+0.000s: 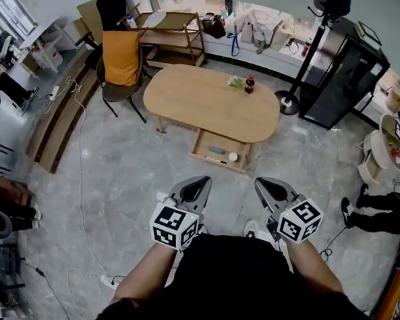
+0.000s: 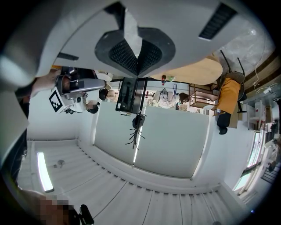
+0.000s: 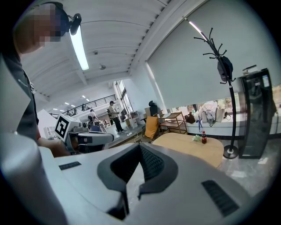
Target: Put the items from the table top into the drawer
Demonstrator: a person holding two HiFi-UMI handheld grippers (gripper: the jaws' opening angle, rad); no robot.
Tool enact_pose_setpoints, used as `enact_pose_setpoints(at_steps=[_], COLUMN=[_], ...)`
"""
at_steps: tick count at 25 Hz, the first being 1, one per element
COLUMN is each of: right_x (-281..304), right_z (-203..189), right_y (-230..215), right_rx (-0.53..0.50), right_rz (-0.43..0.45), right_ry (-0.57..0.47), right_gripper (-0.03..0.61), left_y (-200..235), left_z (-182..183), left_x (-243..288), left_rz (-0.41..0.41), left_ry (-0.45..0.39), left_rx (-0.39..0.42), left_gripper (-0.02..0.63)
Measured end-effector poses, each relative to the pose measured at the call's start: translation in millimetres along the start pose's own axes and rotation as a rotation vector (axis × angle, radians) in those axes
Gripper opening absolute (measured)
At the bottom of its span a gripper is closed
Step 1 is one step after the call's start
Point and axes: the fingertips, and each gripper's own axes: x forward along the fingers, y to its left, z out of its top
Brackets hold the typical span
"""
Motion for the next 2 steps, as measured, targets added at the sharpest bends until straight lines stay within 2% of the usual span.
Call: enact_pose_setpoints(at_steps=[2], right_x=[-0.9], right_z=[-1.6], right_y=[0.3], right_rx=[-0.004], right_rz=[-0.001], right_ry=[0.000], right_gripper=[0.002], left_y=[-0.1], left_z=[-1.5], left_x=[-0.7], left_rz=[0.002], left_ry=[-0.001], left_rx=[0.000], left_gripper=[0.002])
